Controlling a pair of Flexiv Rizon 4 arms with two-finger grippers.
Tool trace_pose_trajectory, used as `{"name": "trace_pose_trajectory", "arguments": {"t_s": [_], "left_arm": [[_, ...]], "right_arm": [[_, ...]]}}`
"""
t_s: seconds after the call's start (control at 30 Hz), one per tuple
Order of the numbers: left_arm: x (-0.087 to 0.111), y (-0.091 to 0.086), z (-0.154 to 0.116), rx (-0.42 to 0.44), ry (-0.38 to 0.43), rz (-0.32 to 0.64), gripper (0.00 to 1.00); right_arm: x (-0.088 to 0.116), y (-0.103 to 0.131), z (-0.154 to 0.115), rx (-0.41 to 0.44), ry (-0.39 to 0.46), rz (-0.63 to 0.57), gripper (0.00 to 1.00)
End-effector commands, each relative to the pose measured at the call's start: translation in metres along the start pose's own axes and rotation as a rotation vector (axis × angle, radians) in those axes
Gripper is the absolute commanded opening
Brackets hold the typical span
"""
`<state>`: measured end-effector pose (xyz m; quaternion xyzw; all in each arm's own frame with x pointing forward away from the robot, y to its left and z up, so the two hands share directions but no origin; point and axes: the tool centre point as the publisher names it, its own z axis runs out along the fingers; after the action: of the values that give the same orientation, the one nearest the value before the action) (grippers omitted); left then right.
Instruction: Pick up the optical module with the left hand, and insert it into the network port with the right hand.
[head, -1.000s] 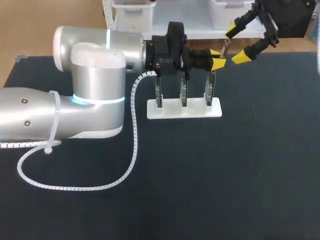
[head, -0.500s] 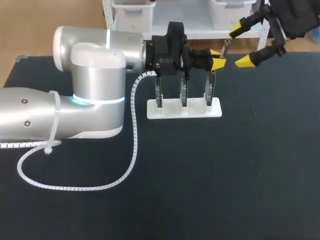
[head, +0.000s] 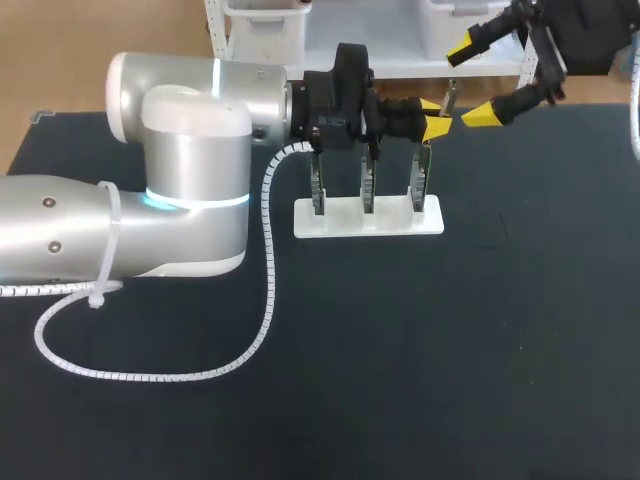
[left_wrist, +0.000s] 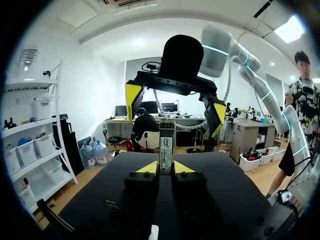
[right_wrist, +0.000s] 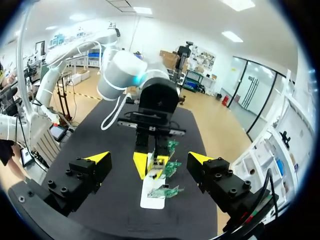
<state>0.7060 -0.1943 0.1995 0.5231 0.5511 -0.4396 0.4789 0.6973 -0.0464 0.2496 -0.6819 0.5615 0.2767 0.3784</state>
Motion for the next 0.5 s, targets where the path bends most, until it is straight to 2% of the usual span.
{"name": "trace_pose_trajectory", "arguments": {"t_s": [0.03,0.37,0.43,0.5], "left_arm": [[-0.001,0.001,0.0,0.001,0.005,-0.001,0.0],[-0.001,0.001,0.0,0.001,0.005,-0.001,0.0],[-0.001,0.001,0.0,0.001,0.005,-0.001,0.0],[-0.001,0.001,0.0,0.001,0.005,-0.001,0.0]], "right_arm": [[0.005,-0.013,0.0,-0.026,-0.042,-0.008,1.0],[0.003,-0.017,0.007,-0.035,-0.072,-0.014,1.0],[0.003,-0.017,0.01,-0.039,-0.102,-0.015,1.0],[0.005,-0.016,0.014,-0.035,-0.105,0.04,1.0]]}}
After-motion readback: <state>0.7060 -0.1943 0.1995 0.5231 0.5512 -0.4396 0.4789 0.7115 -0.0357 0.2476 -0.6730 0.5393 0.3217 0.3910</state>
